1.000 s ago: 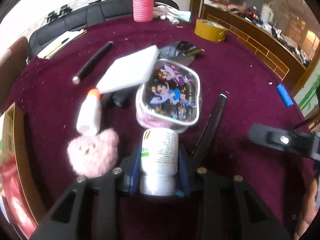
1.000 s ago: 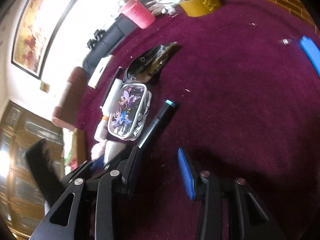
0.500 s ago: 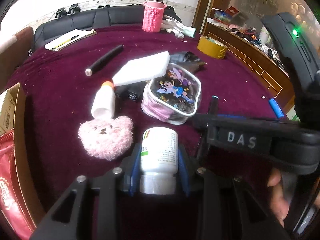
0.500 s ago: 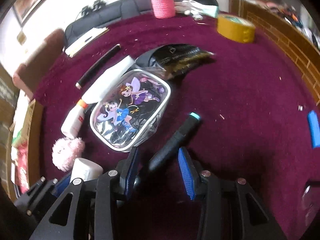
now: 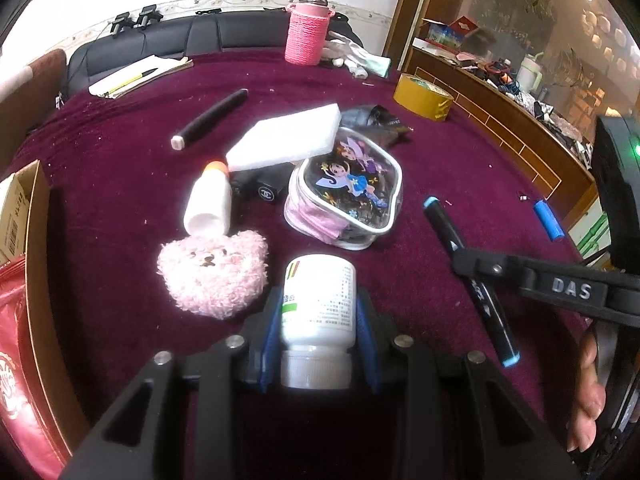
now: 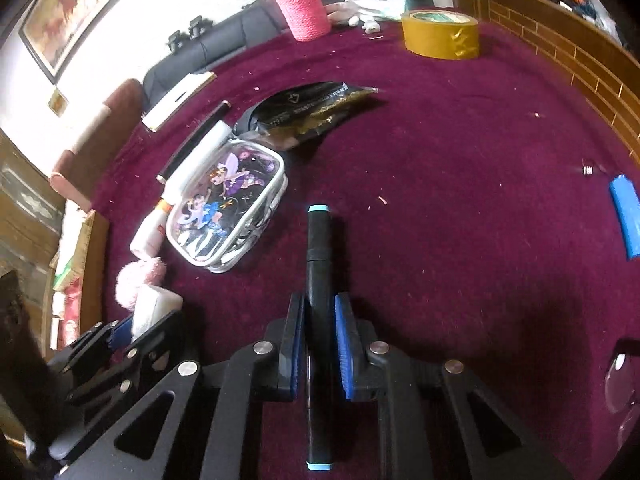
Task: Organize objects
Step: 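Grasp the teal-capped black marker with the right tool, then carry the pill bottle and teal-capped marker over the tray with both tools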
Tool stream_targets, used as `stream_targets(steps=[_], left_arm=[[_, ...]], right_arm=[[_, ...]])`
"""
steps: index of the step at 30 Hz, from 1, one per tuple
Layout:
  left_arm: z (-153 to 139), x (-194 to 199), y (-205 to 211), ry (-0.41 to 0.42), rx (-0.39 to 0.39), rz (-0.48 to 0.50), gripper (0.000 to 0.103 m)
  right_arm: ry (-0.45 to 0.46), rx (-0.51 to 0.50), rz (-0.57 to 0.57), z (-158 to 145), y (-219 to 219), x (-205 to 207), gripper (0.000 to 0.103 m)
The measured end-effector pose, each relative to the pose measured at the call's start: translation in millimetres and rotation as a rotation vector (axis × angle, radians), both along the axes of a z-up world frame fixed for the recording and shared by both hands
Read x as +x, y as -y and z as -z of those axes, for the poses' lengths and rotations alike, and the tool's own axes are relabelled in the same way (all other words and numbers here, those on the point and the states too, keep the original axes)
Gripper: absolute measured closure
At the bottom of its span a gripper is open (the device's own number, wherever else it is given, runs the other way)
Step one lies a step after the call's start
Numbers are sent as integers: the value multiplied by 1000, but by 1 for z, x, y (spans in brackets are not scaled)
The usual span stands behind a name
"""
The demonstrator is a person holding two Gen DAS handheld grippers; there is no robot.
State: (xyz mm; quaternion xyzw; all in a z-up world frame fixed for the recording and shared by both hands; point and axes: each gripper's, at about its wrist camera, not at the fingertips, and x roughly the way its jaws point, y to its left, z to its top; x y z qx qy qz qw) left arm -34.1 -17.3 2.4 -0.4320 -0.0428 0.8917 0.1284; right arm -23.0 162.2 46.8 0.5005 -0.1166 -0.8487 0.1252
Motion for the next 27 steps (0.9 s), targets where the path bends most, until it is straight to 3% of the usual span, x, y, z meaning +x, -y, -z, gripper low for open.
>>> stream_targets(steps=[7,17,27], left_arm=[[-1,-1,4,1,26,-11,70],[-11,9,1,-46,58,10,70],[-19,36,-7,-49,70,22,70]], right_arm=[[-23,-21,19,-5,-6,7,88],[-47,-125,-28,-14,5,22,87],[-63,-123,-62,-17,7,49,87]])
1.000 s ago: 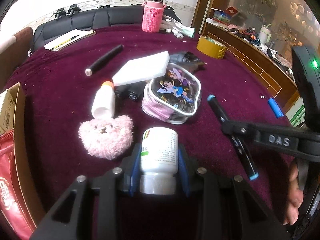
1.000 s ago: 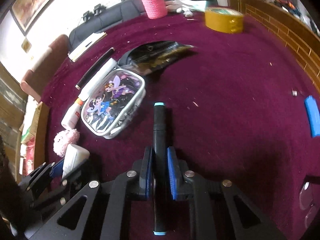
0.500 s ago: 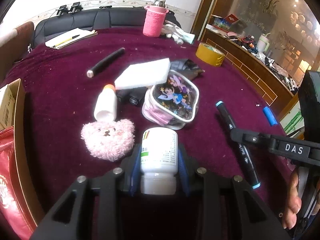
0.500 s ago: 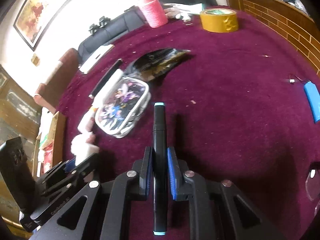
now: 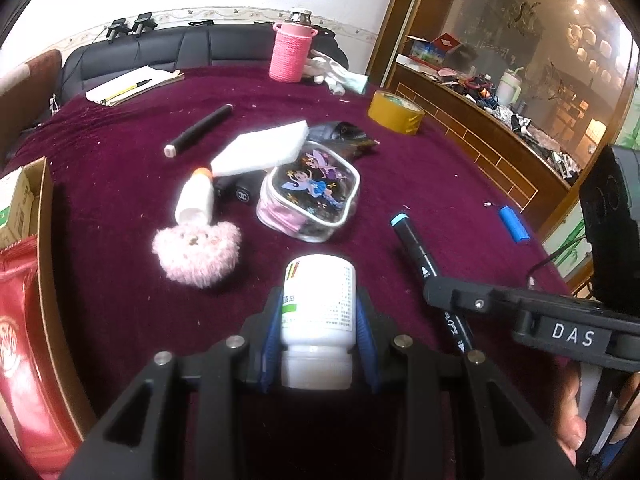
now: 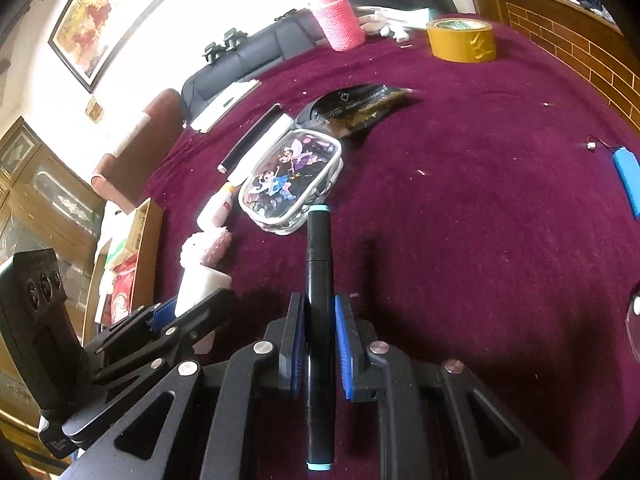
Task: Organize objects
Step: 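Carry the pill bottle and teal-capped marker over the tray with both tools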
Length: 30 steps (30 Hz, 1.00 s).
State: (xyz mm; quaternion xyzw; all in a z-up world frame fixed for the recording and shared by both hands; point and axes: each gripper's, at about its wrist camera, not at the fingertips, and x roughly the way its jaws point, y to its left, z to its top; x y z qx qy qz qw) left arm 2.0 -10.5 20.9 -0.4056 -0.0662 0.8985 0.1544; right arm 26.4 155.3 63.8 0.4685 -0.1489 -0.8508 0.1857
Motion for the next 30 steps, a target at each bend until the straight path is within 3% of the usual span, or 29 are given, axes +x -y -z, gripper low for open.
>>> stream_targets(steps=[13,30], left_arm=[[-21,31,18,-29,29,-24,70],[-23,37,14,-9,94,-12,70]], right_arm=[[-15,-28,-36,-9,10,13,87],[17,-37,5,-12,-3,39,87]])
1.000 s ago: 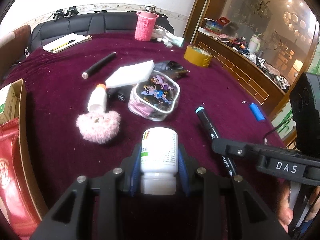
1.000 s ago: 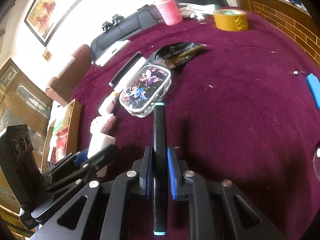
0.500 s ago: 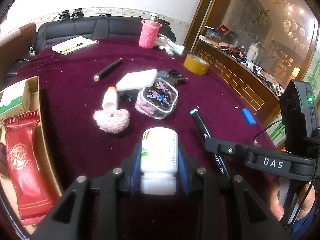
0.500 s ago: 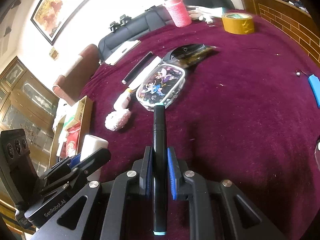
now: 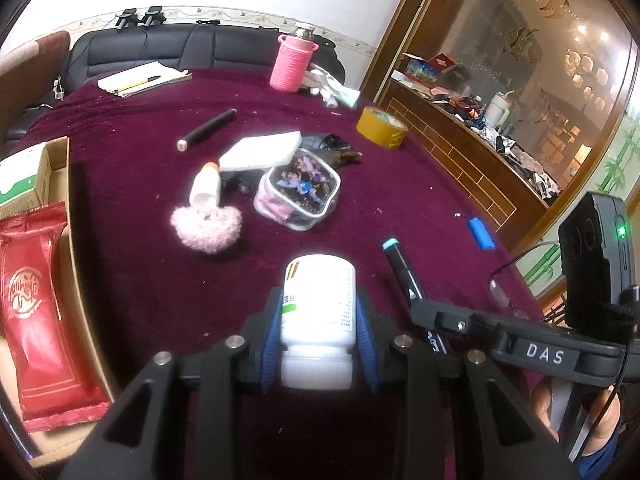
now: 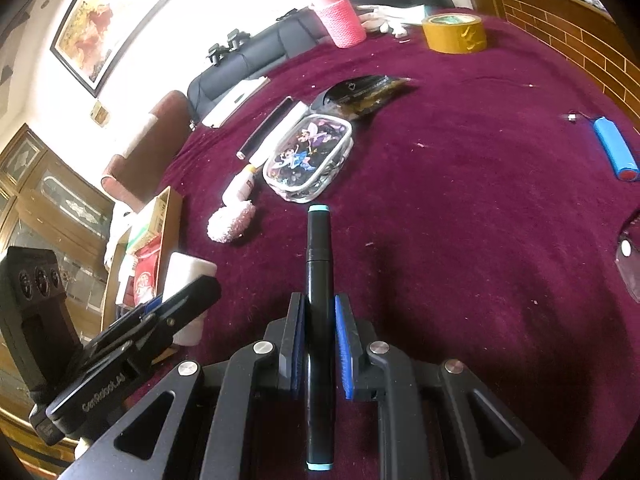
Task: Organize objects
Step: 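Carry the pill bottle and teal-capped marker over the tray with both tools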
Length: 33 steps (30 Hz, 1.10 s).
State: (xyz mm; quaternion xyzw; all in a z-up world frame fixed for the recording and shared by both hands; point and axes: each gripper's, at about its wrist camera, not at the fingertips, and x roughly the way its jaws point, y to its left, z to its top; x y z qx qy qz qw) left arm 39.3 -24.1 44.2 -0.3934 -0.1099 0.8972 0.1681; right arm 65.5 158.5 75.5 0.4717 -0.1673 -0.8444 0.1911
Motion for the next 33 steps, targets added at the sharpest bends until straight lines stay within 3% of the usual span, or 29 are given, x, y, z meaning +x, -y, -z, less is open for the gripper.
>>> stream_targets(steps=[7,14,18,25,33], left_arm=[[-29,5,6,-57,16,-18,70],[-55,31,39,-110,19,-89,70],[-62,56,72,-121,-8,-172,70],[-71,80,156,-125,11,-346,70],[-53,82,222,-77,0,-478,70]], right_arm=[[-51,20,-13,-24,2,7,87],[-92,-7,-93,-37,27,13,87],[-83,-50,-163,-38,51,12,87],[-74,-57,-287,-49,105,7,87],[-51,-43,-413,-51,187,-6,86]])
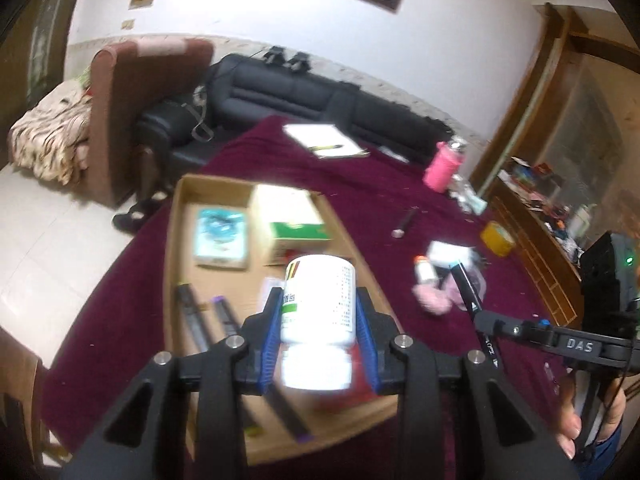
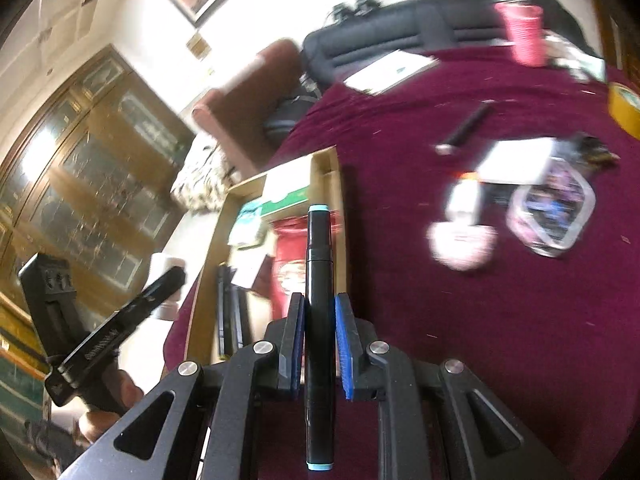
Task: Organize objects
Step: 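Carry the pill bottle and teal-capped marker over the tray with both tools, then release the pill bottle and marker into the tray, opening both tools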
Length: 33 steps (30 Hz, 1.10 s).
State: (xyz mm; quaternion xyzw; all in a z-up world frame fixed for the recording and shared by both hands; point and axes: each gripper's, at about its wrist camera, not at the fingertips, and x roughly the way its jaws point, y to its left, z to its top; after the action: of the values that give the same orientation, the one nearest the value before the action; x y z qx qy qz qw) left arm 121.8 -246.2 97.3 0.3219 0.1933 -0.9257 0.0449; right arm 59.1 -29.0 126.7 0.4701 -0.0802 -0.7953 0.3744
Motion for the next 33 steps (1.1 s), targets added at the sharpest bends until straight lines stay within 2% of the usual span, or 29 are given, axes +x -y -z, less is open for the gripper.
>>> stream_targets(steps=[6,9,13,19,24,29,31,33], left_arm=[[14,-34,52,76,64,-13,70],[17,-52,67,119,55,-15,70],[22,-78,81,163,26,-15,70],[38,-99,108,237,34,-55,70],[36,-90,114,214,49,-53,70],[28,-75,110,184,41,-44,70],[25,-70,107,179,38,-41,70],[21,-67,106,174,40,-44,69]], right_arm=[[39,26,-90,9,66,-1,86],[55,27,-114,15,93,-1,86],[128,15,-146,27,126,0,86],[125,58,-182,41,167,10,86],[133,80,-182,58,185,12,86],[96,123,-182,67,192,16,85],[82,153,-192,66,193,18,78],[70,126,-204,62,186,20,72]])
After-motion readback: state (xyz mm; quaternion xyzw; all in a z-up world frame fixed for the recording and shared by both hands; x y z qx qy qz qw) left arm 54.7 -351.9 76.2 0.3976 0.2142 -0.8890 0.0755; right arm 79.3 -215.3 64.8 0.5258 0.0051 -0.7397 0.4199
